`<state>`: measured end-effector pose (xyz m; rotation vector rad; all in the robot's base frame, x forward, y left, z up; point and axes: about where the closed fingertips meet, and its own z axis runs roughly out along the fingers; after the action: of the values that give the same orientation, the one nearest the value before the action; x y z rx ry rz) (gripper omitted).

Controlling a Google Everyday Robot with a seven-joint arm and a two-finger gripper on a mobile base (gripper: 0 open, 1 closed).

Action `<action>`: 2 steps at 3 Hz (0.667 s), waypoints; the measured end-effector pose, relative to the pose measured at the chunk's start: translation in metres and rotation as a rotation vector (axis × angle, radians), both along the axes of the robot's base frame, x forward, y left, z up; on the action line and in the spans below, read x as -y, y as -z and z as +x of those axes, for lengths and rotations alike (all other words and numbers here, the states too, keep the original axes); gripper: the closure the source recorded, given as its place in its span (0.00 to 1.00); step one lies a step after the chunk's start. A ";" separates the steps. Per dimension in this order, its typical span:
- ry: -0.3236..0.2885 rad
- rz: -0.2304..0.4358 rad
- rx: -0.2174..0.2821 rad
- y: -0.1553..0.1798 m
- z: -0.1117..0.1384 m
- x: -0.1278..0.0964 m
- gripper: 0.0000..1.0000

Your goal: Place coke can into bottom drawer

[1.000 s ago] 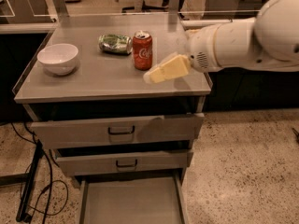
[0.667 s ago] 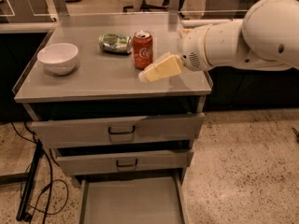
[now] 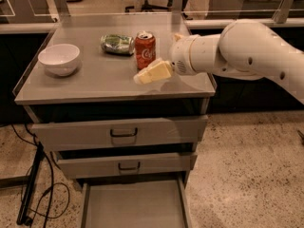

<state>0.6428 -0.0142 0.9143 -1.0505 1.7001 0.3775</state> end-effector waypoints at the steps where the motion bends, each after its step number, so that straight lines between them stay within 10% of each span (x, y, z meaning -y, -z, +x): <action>1: 0.016 0.015 0.022 0.012 0.026 -0.004 0.00; 2: 0.013 0.033 0.042 0.016 0.055 -0.018 0.00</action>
Offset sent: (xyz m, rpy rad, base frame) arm 0.0961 0.0380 -0.0164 0.0588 -0.0754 -0.0076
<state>0.6980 0.0041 0.8982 -1.0166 1.6573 0.3710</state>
